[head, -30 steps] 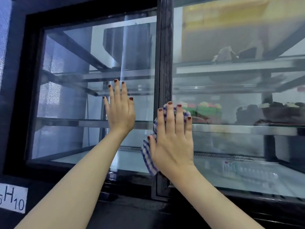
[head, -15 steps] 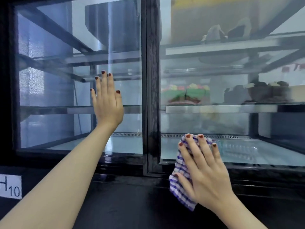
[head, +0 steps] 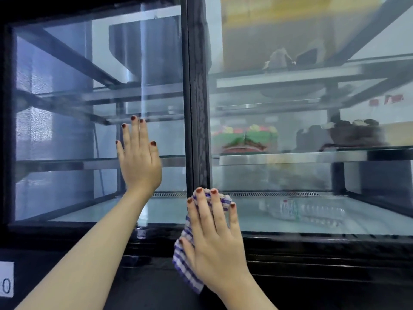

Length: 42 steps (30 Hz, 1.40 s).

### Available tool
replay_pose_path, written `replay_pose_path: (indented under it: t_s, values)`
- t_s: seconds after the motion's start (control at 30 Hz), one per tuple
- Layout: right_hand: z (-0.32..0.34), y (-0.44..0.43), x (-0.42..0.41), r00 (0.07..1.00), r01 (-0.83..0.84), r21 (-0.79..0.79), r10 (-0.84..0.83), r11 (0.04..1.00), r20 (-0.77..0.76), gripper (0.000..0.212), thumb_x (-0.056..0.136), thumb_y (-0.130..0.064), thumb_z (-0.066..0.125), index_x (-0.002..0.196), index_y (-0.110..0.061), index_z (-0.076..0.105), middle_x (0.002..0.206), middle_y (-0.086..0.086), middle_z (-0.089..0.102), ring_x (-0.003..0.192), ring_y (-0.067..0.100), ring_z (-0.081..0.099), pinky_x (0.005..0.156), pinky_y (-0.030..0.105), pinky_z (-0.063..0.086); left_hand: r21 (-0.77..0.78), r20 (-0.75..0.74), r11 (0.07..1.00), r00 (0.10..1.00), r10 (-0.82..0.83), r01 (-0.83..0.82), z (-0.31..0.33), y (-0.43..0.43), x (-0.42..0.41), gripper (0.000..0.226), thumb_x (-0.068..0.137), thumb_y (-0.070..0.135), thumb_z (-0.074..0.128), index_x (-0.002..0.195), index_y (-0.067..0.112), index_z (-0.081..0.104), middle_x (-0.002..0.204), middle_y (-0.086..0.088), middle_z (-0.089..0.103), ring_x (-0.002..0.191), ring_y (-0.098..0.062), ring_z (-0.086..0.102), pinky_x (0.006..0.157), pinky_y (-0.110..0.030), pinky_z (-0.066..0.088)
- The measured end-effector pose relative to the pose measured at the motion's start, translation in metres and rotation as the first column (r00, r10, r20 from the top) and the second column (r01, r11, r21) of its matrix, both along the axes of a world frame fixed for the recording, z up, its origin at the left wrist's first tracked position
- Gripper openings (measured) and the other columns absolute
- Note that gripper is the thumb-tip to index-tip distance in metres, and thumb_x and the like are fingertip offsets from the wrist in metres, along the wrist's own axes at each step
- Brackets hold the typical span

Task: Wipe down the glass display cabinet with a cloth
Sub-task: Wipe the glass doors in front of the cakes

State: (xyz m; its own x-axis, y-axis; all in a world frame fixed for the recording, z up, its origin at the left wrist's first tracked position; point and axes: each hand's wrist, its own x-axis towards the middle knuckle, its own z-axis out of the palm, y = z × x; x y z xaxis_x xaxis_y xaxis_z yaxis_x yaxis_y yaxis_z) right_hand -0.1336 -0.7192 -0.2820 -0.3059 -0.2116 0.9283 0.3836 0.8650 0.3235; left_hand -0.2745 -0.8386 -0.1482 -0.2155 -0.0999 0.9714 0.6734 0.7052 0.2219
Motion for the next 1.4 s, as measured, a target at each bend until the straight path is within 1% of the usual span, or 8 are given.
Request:
replay_pose_path:
  t_s: [0.2,0.33,0.53,0.67,0.87,1.17,1.33,1.4]
  values:
    - [0.029,0.005,0.007,0.999,-0.051,-0.027,0.051,0.998,-0.003,0.062,0.089,-0.046,0.04,0.142,-0.012,0.042,0.151,0.01,0.032,0.14,0.031,0.022,0.11,0.053,0.023,-0.003,0.011,1.0,1.0,-0.006,0.006,0.0,0.0,0.001,0.058,0.095,0.03,0.015,0.151,0.017,0.01,0.159,0.003,0.003,0.146,-0.018,-0.002,0.117,-0.045,0.0]
    - [0.116,0.004,0.0,0.99,-0.086,-0.097,0.073,0.992,-0.124,0.063,0.086,-0.044,0.049,0.139,-0.01,0.046,0.148,0.014,0.038,0.138,0.035,0.031,0.11,0.054,0.024,0.008,0.008,1.0,1.0,-0.008,0.008,-0.001,0.0,-0.001,0.058,0.095,0.032,0.014,0.151,0.018,0.01,0.159,0.004,0.005,0.146,-0.017,0.0,0.117,-0.045,0.002]
    - [0.251,0.007,-0.004,0.989,-0.122,-0.118,0.111,0.986,-0.096,0.065,0.094,-0.045,0.036,0.149,-0.014,0.023,0.158,0.01,0.011,0.146,0.03,0.002,0.116,0.047,0.0,0.003,-0.004,1.0,1.0,-0.013,0.013,-0.001,0.0,-0.001,0.06,0.094,0.034,0.01,0.151,0.016,0.012,0.157,0.005,0.002,0.146,-0.017,-0.001,0.117,-0.044,0.0]
    - [0.226,0.003,-0.002,0.992,-0.121,-0.089,0.117,0.989,-0.045,0.065,0.095,-0.041,0.036,0.149,-0.01,0.02,0.158,0.014,0.01,0.145,0.033,0.002,0.115,0.05,0.001,0.01,0.016,1.0,1.0,-0.024,0.024,-0.001,0.0,0.004,0.06,0.093,0.032,0.012,0.151,0.016,0.013,0.157,0.005,0.002,0.146,-0.017,-0.001,0.117,-0.043,-0.001]
    - [0.154,0.028,0.021,0.994,-0.106,0.096,0.104,0.99,0.031,0.06,0.089,-0.042,0.039,0.138,-0.009,0.046,0.148,0.014,0.038,0.138,0.034,0.031,0.11,0.052,0.031,0.007,0.002,1.0,1.0,-0.023,0.023,0.0,0.001,0.0,0.061,0.092,0.033,0.014,0.15,0.014,0.015,0.155,0.006,0.003,0.145,-0.017,0.0,0.117,-0.044,0.0]
    - [0.219,0.064,0.037,0.995,-0.098,0.054,0.099,0.994,-0.008,0.064,0.095,-0.047,0.032,0.149,-0.015,0.023,0.158,0.01,0.014,0.146,0.029,0.005,0.116,0.046,0.001,0.038,-0.005,0.998,0.999,-0.039,0.039,0.0,0.002,0.001,0.055,0.096,0.026,0.022,0.149,0.014,0.019,0.157,0.0,0.012,0.145,-0.019,0.004,0.116,-0.044,0.0]
    - [0.273,0.087,0.05,0.989,-0.117,-0.008,0.116,0.993,-0.093,0.066,0.093,-0.05,0.036,0.148,-0.014,0.026,0.158,0.009,0.015,0.145,0.029,0.005,0.116,0.047,0.003,0.222,-0.011,0.951,0.976,-0.216,0.213,0.022,0.006,0.036,0.049,0.094,0.02,0.03,0.14,0.007,0.04,0.151,-0.006,0.032,0.141,-0.023,0.024,0.116,-0.047,0.014]
    - [0.288,0.091,0.052,0.989,-0.12,0.007,0.12,0.993,-0.09,0.067,0.093,-0.051,0.035,0.149,-0.015,0.025,0.158,0.009,0.014,0.146,0.029,0.004,0.117,0.048,0.004,0.19,-0.08,0.936,0.954,-0.288,0.298,0.043,0.013,0.058,0.05,0.094,0.022,0.027,0.14,0.009,0.041,0.15,-0.004,0.035,0.139,-0.018,0.028,0.116,-0.041,0.017]
